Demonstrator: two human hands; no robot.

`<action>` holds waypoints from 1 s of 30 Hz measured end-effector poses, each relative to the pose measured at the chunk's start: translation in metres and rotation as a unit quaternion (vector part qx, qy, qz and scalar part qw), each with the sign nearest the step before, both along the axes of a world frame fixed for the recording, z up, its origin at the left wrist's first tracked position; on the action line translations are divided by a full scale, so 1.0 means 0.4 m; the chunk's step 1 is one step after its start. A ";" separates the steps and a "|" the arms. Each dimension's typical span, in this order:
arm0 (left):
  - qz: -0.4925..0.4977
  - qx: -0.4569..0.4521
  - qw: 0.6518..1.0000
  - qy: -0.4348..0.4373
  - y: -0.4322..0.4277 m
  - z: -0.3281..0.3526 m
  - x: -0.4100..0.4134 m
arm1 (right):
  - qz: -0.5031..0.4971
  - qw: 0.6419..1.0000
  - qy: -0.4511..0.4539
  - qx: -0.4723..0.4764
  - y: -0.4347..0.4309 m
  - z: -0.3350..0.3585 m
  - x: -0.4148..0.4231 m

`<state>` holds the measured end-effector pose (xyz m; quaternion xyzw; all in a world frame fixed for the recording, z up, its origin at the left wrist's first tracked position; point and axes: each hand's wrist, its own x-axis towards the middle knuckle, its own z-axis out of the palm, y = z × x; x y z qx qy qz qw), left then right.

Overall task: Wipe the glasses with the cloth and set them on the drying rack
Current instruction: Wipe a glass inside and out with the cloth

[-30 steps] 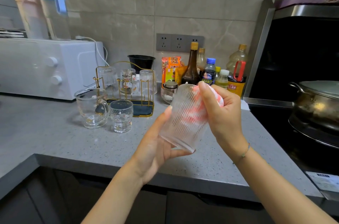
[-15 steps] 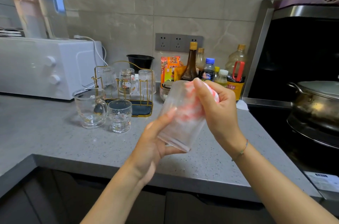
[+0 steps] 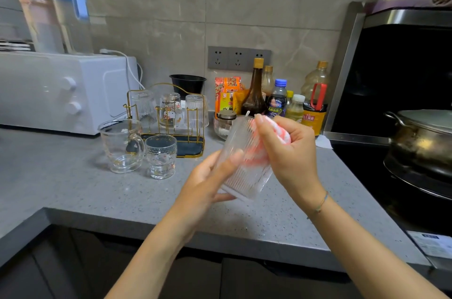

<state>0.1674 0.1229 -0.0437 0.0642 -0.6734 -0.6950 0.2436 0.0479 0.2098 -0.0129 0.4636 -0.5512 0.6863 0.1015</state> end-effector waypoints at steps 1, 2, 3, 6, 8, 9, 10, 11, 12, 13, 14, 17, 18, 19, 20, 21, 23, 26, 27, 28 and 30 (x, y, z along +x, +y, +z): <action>0.026 -0.049 0.998 0.004 0.004 -0.001 0.001 | -0.010 1.000 0.010 0.003 -0.001 -0.003 -0.001; 0.057 -0.094 0.994 0.013 0.006 -0.006 0.001 | -0.017 1.000 0.013 0.004 -0.004 -0.007 -0.002; 0.086 -0.130 0.987 0.023 0.010 -0.010 0.000 | -0.020 1.000 0.009 0.006 -0.007 -0.009 -0.002; 0.110 -0.156 0.979 0.068 0.016 -0.013 -0.001 | -0.013 1.000 0.006 0.004 -0.014 -0.010 -0.008; 0.087 -0.118 0.985 0.088 0.013 -0.010 0.001 | -0.009 1.000 0.019 0.010 -0.015 -0.006 -0.007; 0.067 -0.078 0.991 0.089 0.011 -0.008 0.002 | -0.005 1.000 0.022 0.009 -0.015 -0.004 -0.007; 0.046 -0.023 0.995 0.083 0.011 -0.008 0.002 | 0.002 1.000 0.017 0.004 -0.015 -0.001 -0.007; 0.023 0.043 0.996 0.070 0.012 -0.007 0.002 | 0.013 1.000 0.008 -0.004 -0.015 0.000 -0.007; -0.009 0.111 0.992 0.060 0.012 -0.007 0.002 | 0.027 1.000 -0.003 -0.013 -0.016 0.001 -0.007; -0.049 0.176 0.982 0.052 0.011 -0.008 0.002 | 0.040 0.999 -0.014 -0.022 -0.015 0.000 -0.007; -0.098 0.236 0.966 0.048 0.011 -0.007 0.004 | 0.050 0.998 -0.023 -0.029 -0.015 -0.004 -0.006; -0.208 0.339 0.916 0.056 0.005 -0.012 0.008 | 0.051 0.998 -0.032 -0.035 -0.014 -0.017 -0.002; -0.210 0.339 0.915 0.051 -0.002 -0.018 0.004 | 0.044 0.998 -0.033 -0.030 -0.013 -0.019 -0.001; -0.199 0.322 0.925 0.044 -0.006 -0.023 0.000 | 0.037 0.998 -0.037 -0.025 -0.013 -0.020 -0.001; -0.175 0.290 0.940 0.036 -0.009 -0.025 -0.003 | 0.030 0.999 -0.040 -0.018 -0.011 -0.019 -0.001; -0.143 0.245 0.958 0.028 -0.009 -0.025 -0.004 | 0.025 0.999 -0.037 -0.012 -0.010 -0.018 -0.004; -0.077 0.153 0.985 0.010 -0.014 -0.023 -0.007 | 0.014 1.000 -0.021 -0.004 -0.010 -0.017 -0.009; 0.002 0.006 1.000 0.000 -0.016 -0.006 -0.002 | -0.004 1.000 0.013 -0.002 -0.012 -0.012 -0.011; 0.017 -0.049 0.999 0.011 -0.015 -0.003 -0.003 | -0.011 1.000 0.025 0.001 -0.015 -0.011 -0.010; 0.034 -0.094 0.995 0.026 -0.011 -0.002 -0.004 | -0.017 0.999 0.036 0.006 -0.017 -0.011 -0.008; 0.064 -0.131 0.988 0.055 -0.006 -0.008 -0.008 | -0.017 0.999 0.045 0.010 -0.022 -0.010 -0.004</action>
